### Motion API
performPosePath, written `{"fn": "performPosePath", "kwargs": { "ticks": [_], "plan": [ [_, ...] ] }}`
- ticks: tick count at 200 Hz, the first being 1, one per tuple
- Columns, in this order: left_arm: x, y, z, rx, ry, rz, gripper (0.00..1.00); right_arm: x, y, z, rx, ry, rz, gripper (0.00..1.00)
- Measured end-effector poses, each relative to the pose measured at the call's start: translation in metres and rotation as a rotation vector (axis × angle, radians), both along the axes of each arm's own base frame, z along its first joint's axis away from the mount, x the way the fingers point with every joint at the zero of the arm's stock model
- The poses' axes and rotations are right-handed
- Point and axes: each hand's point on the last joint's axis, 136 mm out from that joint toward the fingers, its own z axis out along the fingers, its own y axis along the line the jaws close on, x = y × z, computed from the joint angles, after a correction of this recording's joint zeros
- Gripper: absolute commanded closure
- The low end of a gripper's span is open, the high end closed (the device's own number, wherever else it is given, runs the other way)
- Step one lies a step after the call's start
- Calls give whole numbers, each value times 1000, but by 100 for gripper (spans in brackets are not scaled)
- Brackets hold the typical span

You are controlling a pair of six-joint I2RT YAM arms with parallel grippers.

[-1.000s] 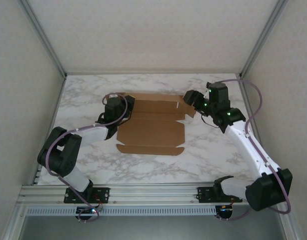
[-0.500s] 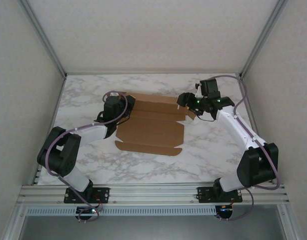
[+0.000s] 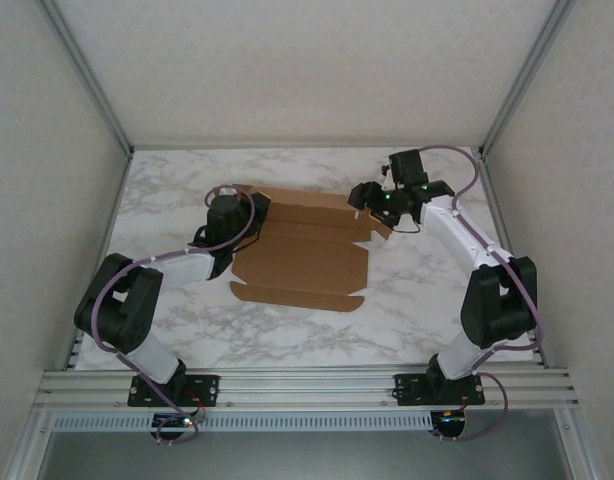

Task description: Fold the paper box

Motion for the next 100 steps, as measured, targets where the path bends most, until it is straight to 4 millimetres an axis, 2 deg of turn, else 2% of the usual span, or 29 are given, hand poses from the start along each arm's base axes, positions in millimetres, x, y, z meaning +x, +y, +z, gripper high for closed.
{"fn": "performPosePath", "kwargs": {
  "ticks": [48, 60, 74, 91, 100],
  "plan": [
    [0, -1, 0, -1, 2, -5, 100, 12, 15, -11, 72, 36, 5, 37],
    [0, -1, -1, -1, 3, -6, 100, 16, 20, -17, 99, 50, 6, 41],
    [0, -1, -1, -1, 3, -6, 100, 20, 25, -21, 130, 62, 2, 50],
    [0, -1, -1, -3, 5, -5, 100, 24, 30, -17, 172, 58, -6, 61],
    [0, -1, -1, -4, 5, -5, 100, 27, 32, -14, 185, 47, -7, 63]
  ]
}}
